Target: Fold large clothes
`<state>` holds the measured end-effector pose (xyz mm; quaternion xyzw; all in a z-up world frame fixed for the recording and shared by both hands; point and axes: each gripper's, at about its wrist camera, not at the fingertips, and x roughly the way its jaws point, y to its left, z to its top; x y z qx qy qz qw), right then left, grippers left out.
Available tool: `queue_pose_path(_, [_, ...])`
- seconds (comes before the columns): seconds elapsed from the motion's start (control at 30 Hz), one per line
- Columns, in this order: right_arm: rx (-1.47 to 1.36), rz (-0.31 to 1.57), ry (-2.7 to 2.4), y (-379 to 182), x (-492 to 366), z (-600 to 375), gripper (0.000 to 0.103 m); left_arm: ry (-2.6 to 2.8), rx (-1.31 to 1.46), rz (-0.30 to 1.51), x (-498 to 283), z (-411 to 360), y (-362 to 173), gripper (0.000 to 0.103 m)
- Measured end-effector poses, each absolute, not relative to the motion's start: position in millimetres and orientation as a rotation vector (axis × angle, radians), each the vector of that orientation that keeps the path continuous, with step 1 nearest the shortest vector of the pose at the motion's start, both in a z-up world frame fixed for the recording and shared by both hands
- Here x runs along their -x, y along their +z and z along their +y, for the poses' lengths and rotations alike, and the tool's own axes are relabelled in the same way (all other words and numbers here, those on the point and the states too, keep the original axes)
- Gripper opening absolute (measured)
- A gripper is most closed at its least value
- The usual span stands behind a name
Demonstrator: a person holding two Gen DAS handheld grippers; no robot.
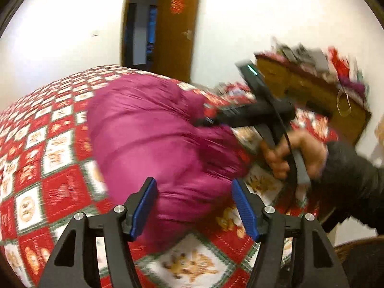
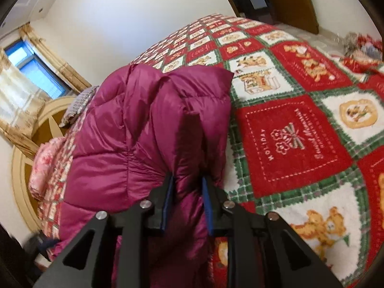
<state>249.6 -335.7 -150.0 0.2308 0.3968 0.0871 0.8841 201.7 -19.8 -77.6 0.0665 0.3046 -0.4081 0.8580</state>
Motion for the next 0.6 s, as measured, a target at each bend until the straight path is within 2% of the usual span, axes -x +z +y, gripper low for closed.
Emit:
queue_pose_path(0.13, [-0.413, 0.826, 0.141, -139.3, -243.3, -335.6, 0.040, -0.749, 0.004, 0.644, -246.9, 8.5, -60.7, 0.072])
queue_pose_path(0.27, [-0.351, 0.776, 0.059, -103.4, -231.9, -338.7, 0.040, -0.585, 0.040, 0.724, -318.8, 16.0, -60.7, 0.073])
queue_pose_path(0.43, [-0.382, 0.659, 0.096, -43.9, -238.8, -322.6, 0.040, -0.456, -0.006, 0.725, -364.6, -24.8, -74.1, 0.073])
queue_pose_path(0.53, [-0.399, 0.686, 0.130, -45.1, -267.6, -308.2, 0.040, -0.435, 0.012, 0.757, -374.7, -39.6, -86.9, 0.073])
queue_pose_path(0.6, [-0.378, 0.742, 0.123, -64.7, -296.9, -299.5, 0.039, -0.427, -0.001, 0.768, -375.5, -47.2, -89.8, 0.073])
